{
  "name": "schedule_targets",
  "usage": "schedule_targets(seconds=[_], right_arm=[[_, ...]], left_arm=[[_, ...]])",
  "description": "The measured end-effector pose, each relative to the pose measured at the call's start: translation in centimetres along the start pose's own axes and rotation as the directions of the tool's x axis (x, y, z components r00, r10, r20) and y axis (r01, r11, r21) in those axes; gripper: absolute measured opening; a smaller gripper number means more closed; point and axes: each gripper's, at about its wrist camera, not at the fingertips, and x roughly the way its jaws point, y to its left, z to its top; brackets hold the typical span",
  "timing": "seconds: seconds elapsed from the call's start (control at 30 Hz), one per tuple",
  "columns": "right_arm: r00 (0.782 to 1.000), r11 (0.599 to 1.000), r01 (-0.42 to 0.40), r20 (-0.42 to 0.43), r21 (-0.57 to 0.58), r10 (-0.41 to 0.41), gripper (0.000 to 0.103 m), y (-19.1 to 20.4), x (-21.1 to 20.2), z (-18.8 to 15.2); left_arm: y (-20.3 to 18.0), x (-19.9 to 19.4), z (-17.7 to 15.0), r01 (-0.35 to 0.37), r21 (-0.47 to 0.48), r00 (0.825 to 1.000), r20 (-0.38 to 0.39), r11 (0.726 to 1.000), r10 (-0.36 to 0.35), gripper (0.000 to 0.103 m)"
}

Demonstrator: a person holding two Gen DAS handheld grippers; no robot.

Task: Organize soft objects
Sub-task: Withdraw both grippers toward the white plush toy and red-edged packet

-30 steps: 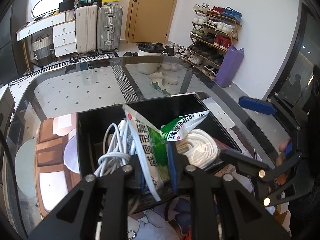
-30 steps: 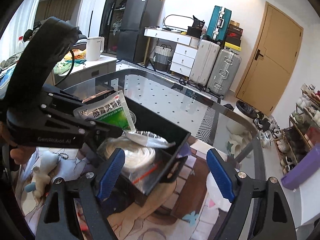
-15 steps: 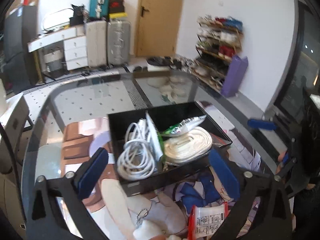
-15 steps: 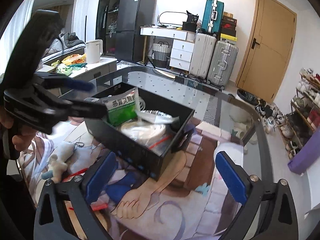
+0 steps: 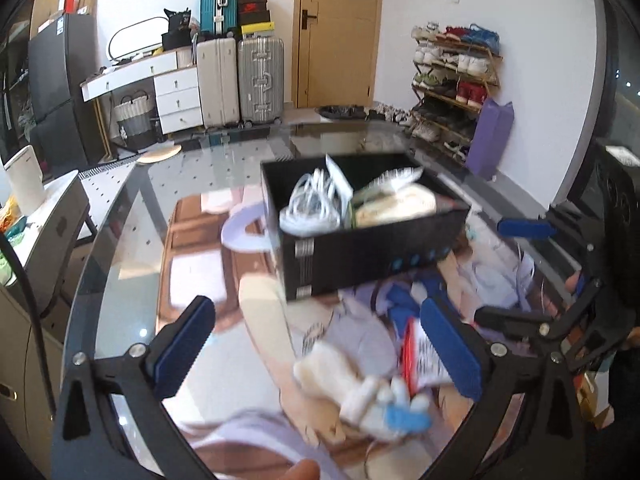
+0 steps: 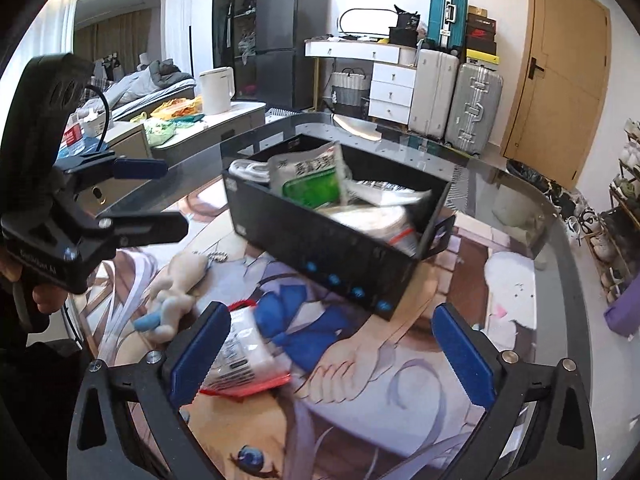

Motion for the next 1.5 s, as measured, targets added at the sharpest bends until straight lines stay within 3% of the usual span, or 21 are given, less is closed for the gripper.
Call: schedule_targets(seconds=[0.63,0.87,1.13,1.5], right_arm=[[0.993,0.998,-0.07,-0.096,0.0,0.069,0.102,3.0,2.8,-2.6],[0.993,1.0,-0.022,-0.114,0.007,0.022,0.103,1.4,2.8,-3.2],[0.988,0.993,0.059,-0.145,0.098,-0.045,0.103,-1.6,3.2,-3.9],[0.987,0.996,-0.061,-0.148,0.063,0.07,0.102,0.6,4.0,-3.2]], left_arm=[[-0.5,1.2,-2.7,0.038,0.019,0.995,-0.09,0.999,-0.036,0.103],[-0.6,1.7,-3.0,0.067,0.015,0.992,-0.107,0.998,-0.065,0.103],[-1.1,2.2,-3.2,0.09,0.017,0.988,-0.125,0.996,-0.087,0.103],[-0.9,2.6,-3.3,0.1,0.006,0.985,-0.14,0.995,-0.098,0.103]])
